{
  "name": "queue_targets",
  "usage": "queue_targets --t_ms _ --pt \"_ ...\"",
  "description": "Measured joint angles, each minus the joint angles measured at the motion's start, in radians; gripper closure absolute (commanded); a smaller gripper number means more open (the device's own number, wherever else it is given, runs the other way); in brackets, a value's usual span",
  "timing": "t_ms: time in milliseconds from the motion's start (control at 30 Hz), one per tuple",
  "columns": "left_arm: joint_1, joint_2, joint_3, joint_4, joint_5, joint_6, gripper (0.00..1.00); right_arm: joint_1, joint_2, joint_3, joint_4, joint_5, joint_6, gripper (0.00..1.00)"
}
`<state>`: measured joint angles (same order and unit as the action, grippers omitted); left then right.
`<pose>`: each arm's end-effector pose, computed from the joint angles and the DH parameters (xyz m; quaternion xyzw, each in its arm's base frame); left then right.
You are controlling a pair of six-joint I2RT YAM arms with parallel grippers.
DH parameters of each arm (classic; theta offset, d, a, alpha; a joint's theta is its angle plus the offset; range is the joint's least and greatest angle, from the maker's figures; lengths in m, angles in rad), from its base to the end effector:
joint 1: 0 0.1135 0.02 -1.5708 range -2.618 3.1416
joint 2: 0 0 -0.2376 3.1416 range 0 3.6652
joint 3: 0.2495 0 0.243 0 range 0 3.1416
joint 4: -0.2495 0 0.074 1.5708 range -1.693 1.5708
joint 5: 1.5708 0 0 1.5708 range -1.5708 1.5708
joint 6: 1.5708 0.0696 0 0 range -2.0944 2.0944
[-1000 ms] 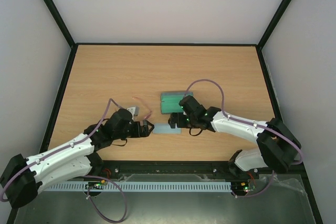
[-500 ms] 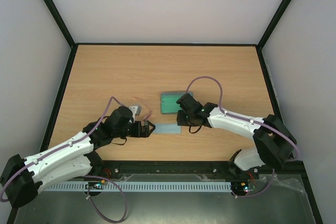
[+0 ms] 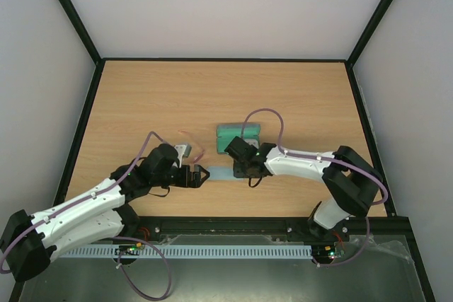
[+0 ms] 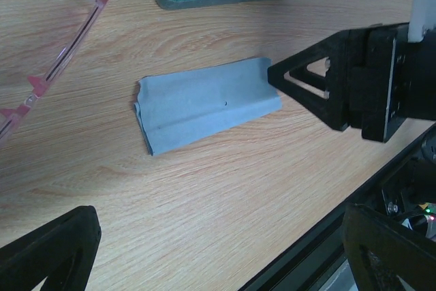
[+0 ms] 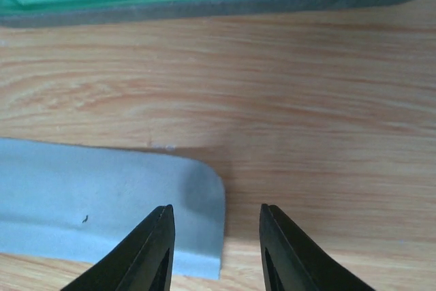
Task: Organize the sunglasses
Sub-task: Pick up the glasses cleaning cloth from the center of the board.
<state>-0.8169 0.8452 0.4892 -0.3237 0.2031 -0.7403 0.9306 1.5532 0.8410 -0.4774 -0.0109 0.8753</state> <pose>0.1366 -0.1660 0.1761 0.0780 0.8954 -0.3662 0.2410 0.1706 0.2304 0.1093 -0.0282 0.9815 0.1521 0.1131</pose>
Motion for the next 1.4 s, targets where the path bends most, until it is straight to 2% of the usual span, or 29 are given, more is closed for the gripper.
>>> queue_targets --t_ms 67,600,1033,1400 --pt "0.000 -0.002 0.000 0.000 0.001 0.000 0.00 0.021 0.006 0.000 -0.001 0.009 0.024 0.69" --pt "0.000 -0.024 0.000 0.000 0.014 0.000 0.01 0.044 0.038 -0.002 0.009 0.031 0.117 0.80" --pt "0.000 -0.026 0.000 0.000 0.014 0.000 0.00 0.045 0.046 -0.024 0.038 0.030 0.121 0.85" --pt "0.000 -0.029 0.000 0.000 0.014 0.000 0.01 0.053 0.035 -0.048 0.088 0.032 0.125 0.97"
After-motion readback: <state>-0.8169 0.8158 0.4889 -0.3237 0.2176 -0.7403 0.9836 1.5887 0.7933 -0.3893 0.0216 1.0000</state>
